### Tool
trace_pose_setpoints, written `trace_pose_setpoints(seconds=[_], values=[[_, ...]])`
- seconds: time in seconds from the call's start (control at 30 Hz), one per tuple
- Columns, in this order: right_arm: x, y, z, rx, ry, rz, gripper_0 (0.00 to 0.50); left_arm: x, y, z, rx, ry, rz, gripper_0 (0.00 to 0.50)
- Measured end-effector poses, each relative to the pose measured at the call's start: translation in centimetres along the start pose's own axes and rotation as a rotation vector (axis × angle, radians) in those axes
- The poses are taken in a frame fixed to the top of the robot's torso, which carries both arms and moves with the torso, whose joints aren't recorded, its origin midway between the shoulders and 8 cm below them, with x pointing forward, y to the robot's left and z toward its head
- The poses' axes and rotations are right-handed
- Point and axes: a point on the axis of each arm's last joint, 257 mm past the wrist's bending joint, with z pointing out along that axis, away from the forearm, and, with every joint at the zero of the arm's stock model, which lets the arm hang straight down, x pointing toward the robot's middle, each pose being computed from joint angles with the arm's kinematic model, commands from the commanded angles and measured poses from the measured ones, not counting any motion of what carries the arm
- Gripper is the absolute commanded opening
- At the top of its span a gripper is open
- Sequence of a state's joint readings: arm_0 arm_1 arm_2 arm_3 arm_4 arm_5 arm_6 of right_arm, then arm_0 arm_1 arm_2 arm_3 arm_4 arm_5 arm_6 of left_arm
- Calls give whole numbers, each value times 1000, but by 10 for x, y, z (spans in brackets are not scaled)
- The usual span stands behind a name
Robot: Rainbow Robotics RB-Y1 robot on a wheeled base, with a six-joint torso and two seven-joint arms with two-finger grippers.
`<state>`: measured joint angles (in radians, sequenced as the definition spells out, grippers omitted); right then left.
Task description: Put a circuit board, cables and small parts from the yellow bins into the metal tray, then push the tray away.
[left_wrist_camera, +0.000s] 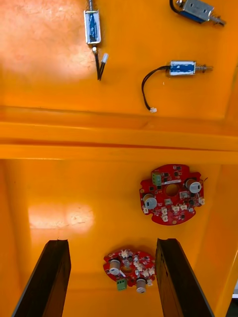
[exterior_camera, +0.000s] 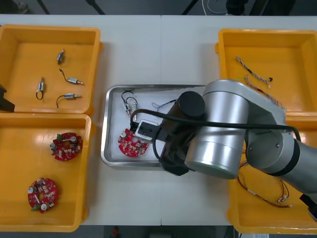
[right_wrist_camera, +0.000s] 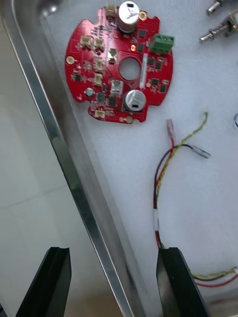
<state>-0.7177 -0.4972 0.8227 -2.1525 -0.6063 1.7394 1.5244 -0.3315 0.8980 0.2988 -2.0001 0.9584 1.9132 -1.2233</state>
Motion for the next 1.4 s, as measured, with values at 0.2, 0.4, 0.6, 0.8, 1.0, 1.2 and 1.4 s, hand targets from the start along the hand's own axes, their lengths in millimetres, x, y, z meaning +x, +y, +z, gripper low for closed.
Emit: trace_pose_setpoints(seconds=[0.2,0.4,0.6,0.8,1.0,1.2,1.4], values=[[-6,16,23,9,4,-155,500,15,8,2,-15,9,-6,500],[-4,28,45,39,26,-214,500,27,12,0,-30,6,0,500],[2,34,63,70,47,-265,500,36,12,-2,-42,3,17,500],[7,37,74,80,68,-286,500,42,13,-2,-49,6,24,500],[6,33,76,96,73,-282,500,42,11,-2,-43,8,27,500],[5,28,77,113,73,-281,470,42,11,-3,-42,6,26,500],[5,25,81,118,70,-276,0,42,11,-3,-41,6,26,500]])
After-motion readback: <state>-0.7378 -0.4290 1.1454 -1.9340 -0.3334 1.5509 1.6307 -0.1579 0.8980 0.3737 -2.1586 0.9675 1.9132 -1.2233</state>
